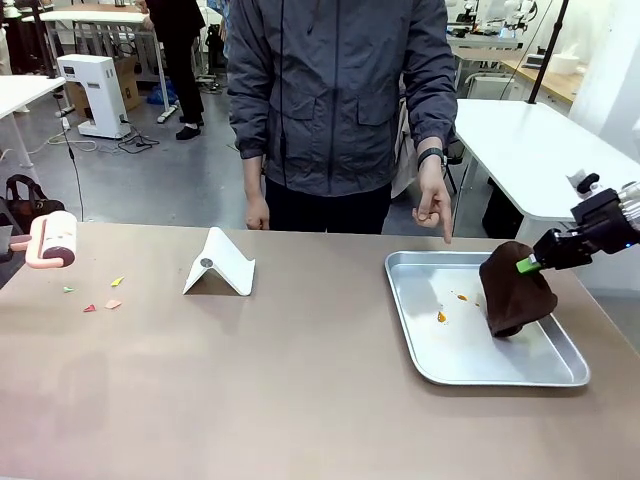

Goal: Clean the surface of the table.
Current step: If a person points to the right, clean the right side of the table with your right hand, and if they point to the left, clean the left side with your left hand.

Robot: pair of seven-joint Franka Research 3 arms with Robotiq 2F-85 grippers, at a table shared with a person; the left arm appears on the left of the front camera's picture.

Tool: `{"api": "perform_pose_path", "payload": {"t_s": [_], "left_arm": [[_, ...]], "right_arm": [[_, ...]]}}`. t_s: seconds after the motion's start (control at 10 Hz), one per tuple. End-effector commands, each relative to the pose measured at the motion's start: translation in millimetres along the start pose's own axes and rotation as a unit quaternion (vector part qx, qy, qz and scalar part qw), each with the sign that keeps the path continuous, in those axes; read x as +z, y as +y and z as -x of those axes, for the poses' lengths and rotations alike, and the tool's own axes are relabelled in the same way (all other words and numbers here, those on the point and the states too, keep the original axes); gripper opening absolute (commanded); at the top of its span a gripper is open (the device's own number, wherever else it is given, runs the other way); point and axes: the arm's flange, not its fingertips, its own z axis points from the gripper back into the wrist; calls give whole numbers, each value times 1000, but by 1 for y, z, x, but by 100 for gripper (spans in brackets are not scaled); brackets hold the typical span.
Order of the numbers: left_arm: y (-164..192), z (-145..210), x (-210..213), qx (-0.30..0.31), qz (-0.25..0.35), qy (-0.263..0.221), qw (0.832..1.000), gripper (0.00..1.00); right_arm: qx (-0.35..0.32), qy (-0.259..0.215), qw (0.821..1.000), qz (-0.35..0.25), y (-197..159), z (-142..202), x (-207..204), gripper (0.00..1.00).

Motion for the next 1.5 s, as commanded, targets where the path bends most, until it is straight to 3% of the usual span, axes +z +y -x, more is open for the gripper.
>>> {"api": "perform_pose_path", "payload": {"t_s": [0.0,0.5,0.9,1.2,1.4], "left_arm": [[-4,5,0,-2,-1,1,1000,0],[-4,5,0,-2,-1,1,1000,0],[-4,5,0,-2,-1,1,1000,0],[-4,5,0,-2,-1,1,1000,0],[-4,5,0,-2,-1,1,1000,0]], "right_arm": [[-13,0,999,29,7,-5,16,10],[-12,52,997,62,-4,-9,-28,10],[-24,70,997,20,-5,-12,-82,10],[-70,32,996,-51,-4,-14,-114,10],[-74,32,993,-84,2,-14,-126,10]]}}
